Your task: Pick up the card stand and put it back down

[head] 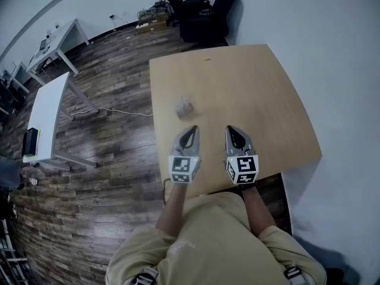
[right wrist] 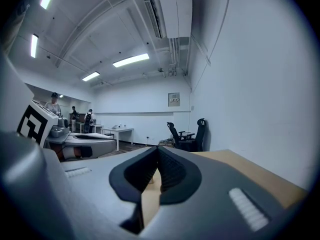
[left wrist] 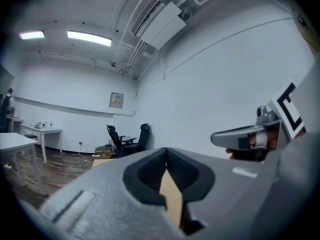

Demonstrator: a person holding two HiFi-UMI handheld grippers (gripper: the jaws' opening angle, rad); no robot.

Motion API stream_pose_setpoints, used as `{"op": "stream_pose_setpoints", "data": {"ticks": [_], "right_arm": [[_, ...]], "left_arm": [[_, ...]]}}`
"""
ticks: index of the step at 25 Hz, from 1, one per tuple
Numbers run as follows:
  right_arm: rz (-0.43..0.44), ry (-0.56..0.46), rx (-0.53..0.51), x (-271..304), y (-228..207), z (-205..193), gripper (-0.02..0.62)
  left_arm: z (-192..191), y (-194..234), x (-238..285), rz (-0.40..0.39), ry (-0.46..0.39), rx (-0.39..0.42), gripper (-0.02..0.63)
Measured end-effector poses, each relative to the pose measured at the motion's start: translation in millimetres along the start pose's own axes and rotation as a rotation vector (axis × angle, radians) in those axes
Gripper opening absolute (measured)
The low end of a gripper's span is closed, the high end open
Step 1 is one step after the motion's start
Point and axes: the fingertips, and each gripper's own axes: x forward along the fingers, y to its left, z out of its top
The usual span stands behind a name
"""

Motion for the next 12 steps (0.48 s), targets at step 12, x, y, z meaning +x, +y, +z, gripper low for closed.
{"op": "stream_pose_setpoints", "data": {"ticks": [12], "right_arm": [[0.012,0.106,0.005,27,-22,-32,0.006]], "left_arm": [[-59,23,25,0.049,0.119,-0.092,0.003]]}}
